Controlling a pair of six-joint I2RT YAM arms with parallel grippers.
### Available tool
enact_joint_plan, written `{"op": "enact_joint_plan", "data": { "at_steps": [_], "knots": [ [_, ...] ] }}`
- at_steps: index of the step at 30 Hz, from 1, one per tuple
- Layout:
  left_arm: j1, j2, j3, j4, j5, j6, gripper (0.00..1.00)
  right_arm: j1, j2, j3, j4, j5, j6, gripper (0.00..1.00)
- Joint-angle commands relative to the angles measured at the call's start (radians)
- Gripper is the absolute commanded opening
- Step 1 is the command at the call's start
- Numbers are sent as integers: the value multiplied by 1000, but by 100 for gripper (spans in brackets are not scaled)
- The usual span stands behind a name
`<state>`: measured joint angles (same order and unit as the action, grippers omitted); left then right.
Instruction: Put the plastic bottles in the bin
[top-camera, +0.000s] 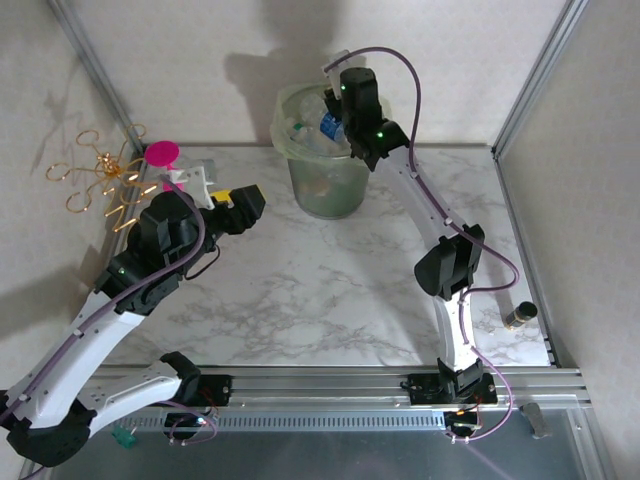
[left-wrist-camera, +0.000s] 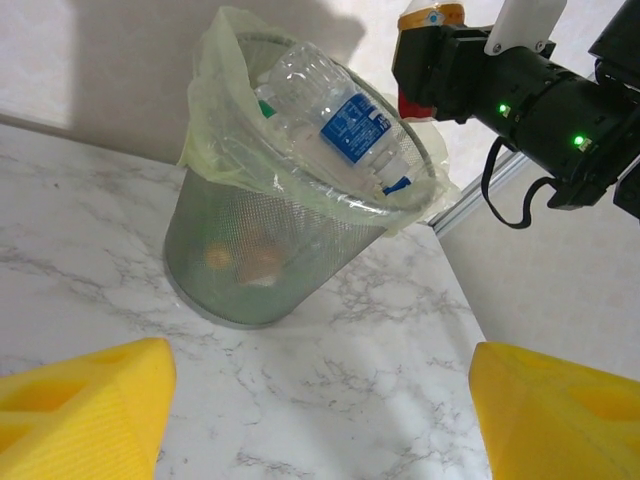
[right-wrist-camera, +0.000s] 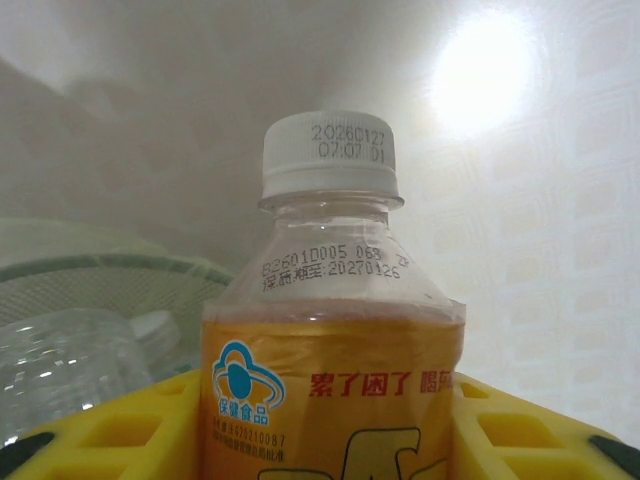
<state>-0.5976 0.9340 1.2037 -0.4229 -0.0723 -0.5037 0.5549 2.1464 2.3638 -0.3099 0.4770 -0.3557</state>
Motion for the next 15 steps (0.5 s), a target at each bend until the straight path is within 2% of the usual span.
{"op": "enact_joint_plan", "data": {
  "at_steps": [1,8,15],
  "knots": [
    [13,8,14,1,-5,4,77,-24,31,39,36,47,-36,43],
    [21,28,4,12,10,11,77,-59,22,4,-2,-36,-9,46],
    [28,34,-11,23,28,9,77,-74,43,-27,-25,-61,19,47]
  ]
}}
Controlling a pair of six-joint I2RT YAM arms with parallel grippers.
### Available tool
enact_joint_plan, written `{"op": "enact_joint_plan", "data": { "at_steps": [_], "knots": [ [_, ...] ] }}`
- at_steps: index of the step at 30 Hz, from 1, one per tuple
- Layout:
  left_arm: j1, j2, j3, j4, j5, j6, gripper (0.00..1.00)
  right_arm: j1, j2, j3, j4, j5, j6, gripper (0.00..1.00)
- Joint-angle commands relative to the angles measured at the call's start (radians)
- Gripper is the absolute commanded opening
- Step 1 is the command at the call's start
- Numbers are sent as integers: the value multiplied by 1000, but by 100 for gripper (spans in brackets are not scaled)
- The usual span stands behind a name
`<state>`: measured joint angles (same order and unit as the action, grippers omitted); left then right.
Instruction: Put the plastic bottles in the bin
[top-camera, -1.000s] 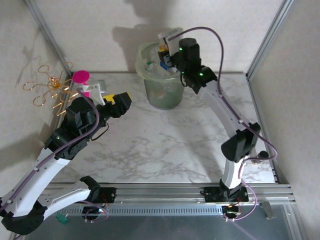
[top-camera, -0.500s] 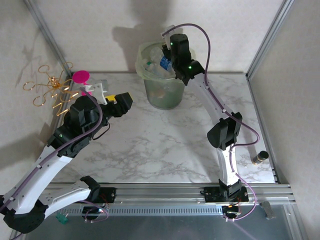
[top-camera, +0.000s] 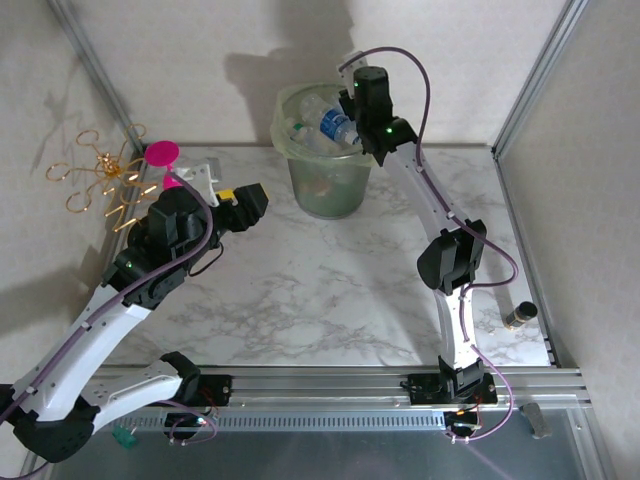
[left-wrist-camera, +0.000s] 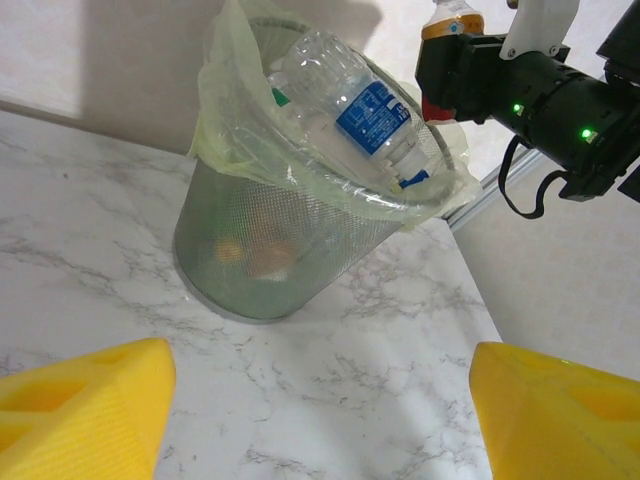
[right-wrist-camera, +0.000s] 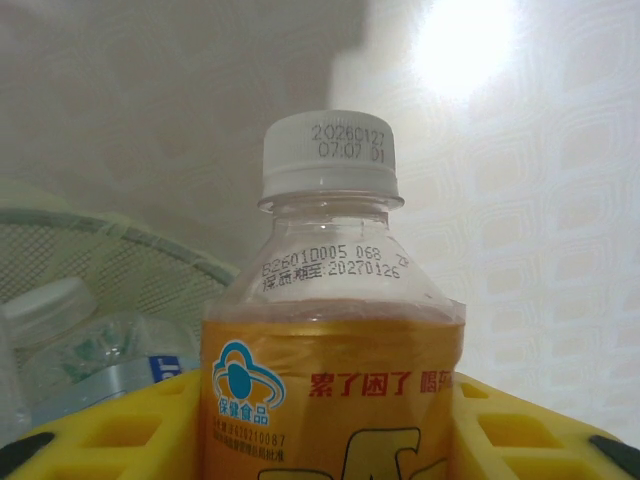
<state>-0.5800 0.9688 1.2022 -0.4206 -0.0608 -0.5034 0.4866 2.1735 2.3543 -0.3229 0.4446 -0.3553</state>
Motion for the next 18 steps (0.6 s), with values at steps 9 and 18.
{"op": "enact_joint_plan", "data": {
  "at_steps": [9,18],
  "knots": [
    [25,-9,-17,20,28,12,77,-22,17,-35,-34,-51,43,55],
    [27,-4,-31,39,51,12,78,-44,-29,-17,-57,-162,101,72]
  ]
}}
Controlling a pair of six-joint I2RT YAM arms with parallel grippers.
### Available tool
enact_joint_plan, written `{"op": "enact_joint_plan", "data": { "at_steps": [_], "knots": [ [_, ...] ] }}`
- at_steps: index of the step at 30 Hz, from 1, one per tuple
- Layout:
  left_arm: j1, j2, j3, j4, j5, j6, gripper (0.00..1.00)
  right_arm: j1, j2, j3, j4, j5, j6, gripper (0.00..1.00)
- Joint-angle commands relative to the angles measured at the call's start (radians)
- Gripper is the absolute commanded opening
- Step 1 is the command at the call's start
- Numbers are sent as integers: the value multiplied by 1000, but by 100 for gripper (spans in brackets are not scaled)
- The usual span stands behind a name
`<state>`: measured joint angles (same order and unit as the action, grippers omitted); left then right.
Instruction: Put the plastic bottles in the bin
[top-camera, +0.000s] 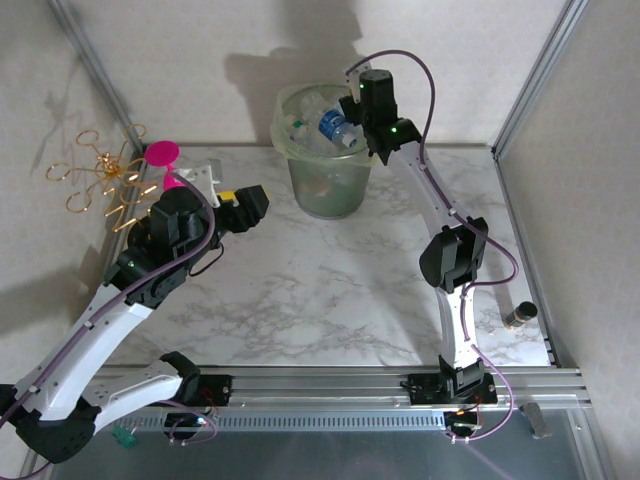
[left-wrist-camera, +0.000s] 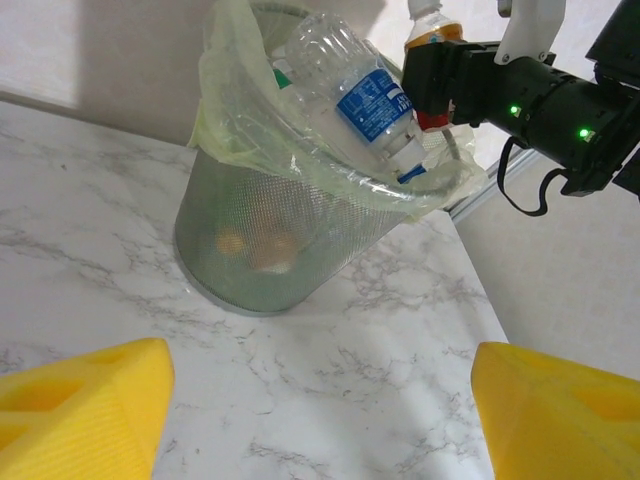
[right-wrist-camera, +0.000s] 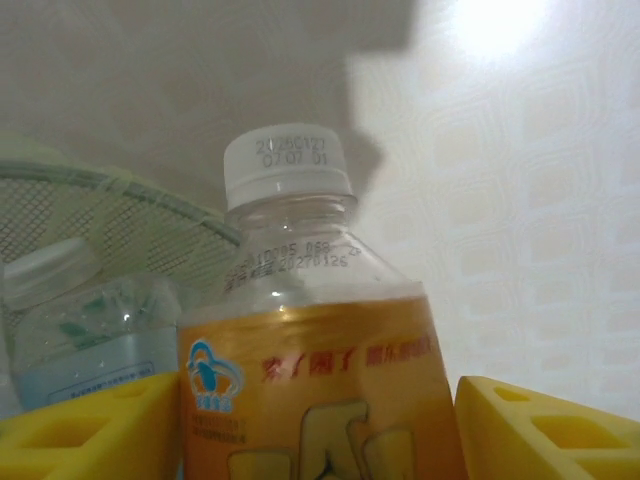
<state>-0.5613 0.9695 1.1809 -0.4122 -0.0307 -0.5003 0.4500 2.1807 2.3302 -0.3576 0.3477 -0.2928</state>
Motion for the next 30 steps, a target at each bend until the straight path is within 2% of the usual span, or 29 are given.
{"op": "enact_joint_plan", "data": {
  "at_steps": [1,5,14,18,24,30],
  "knots": [
    [9,-5,-12,31,23,9,78,-13,-41,13,-28,-85,50,72],
    [9,-9,-21,35,26,7,78,-46,-58,20,-38,-201,119,74],
    [10,-13,-29,41,31,0,78,-117,-10,7,-53,-321,225,54],
    [11,-14,-32,42,30,-3,78,-112,4,-35,-54,-350,243,47],
    [11,-19,-35,47,32,-9,78,-87,-2,-92,-50,-357,239,45],
    [11,-30,-37,43,31,-11,78,-82,10,-69,-80,-320,247,44]
  ]
}}
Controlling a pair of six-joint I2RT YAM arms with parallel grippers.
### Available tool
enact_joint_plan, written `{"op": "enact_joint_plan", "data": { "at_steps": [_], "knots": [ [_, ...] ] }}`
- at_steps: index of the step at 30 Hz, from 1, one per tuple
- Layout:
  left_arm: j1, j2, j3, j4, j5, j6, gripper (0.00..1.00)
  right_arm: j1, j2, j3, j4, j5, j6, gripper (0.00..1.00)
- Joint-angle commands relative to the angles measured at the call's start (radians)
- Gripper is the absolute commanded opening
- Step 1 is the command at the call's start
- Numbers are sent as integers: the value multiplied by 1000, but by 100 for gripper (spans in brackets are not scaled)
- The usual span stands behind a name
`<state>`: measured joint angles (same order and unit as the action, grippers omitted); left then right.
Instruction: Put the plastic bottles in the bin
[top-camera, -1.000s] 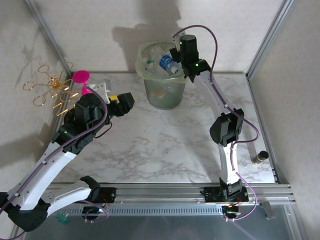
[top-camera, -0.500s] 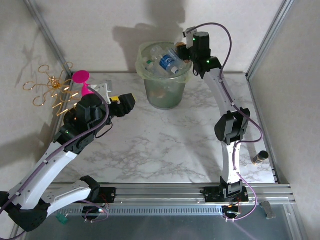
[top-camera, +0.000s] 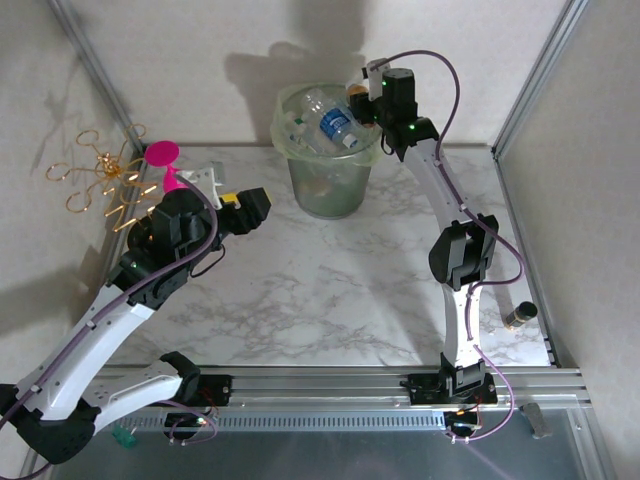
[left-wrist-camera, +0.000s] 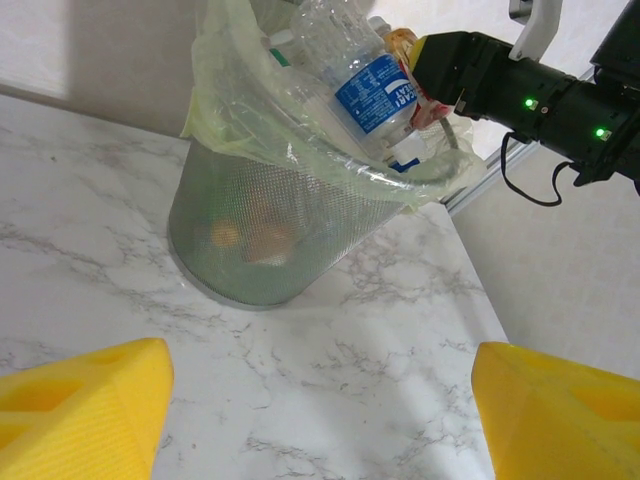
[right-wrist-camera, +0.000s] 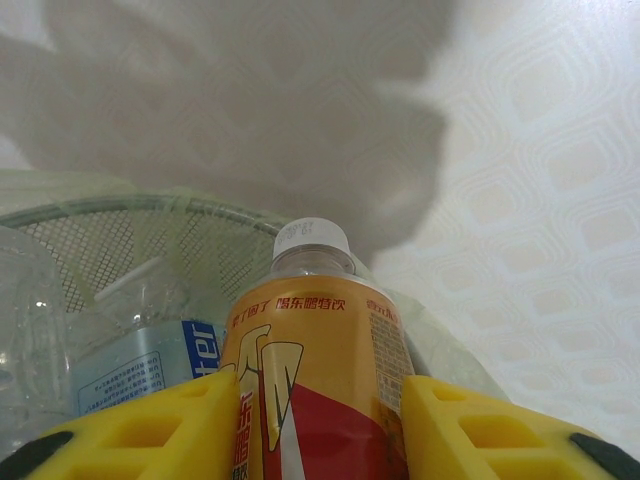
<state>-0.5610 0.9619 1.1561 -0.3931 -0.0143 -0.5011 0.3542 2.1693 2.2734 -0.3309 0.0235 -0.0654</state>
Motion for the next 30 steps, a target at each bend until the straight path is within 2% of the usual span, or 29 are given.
{"op": "enact_joint_plan", "data": {
  "at_steps": [1,10,16,17,18,20,21,22,25,30],
  "knots": [
    [11,-25,-11,23,14,-10,78,13,19,1,-112,17,21,45],
    [12,-36,9,8,2,11,80,12,-96,69,-101,77,16,60],
    [12,-65,25,3,14,43,89,12,-195,40,-94,80,9,73],
    [12,-74,29,-1,14,52,92,13,-216,24,-93,77,10,76],
    [11,-83,30,-2,14,58,99,13,-234,12,-92,73,12,77],
    [12,-106,30,0,10,79,100,16,-287,-32,-87,58,26,87],
    [13,-118,24,10,16,88,99,18,-312,-61,-78,40,31,95],
    [12,-134,11,30,29,102,100,19,-354,-108,-56,23,40,99],
    [12,-153,-4,59,-22,107,99,36,-507,-321,76,-14,42,99],
    [12,-190,-66,92,-288,67,99,43,-864,-948,532,-122,17,99]
  ]
}}
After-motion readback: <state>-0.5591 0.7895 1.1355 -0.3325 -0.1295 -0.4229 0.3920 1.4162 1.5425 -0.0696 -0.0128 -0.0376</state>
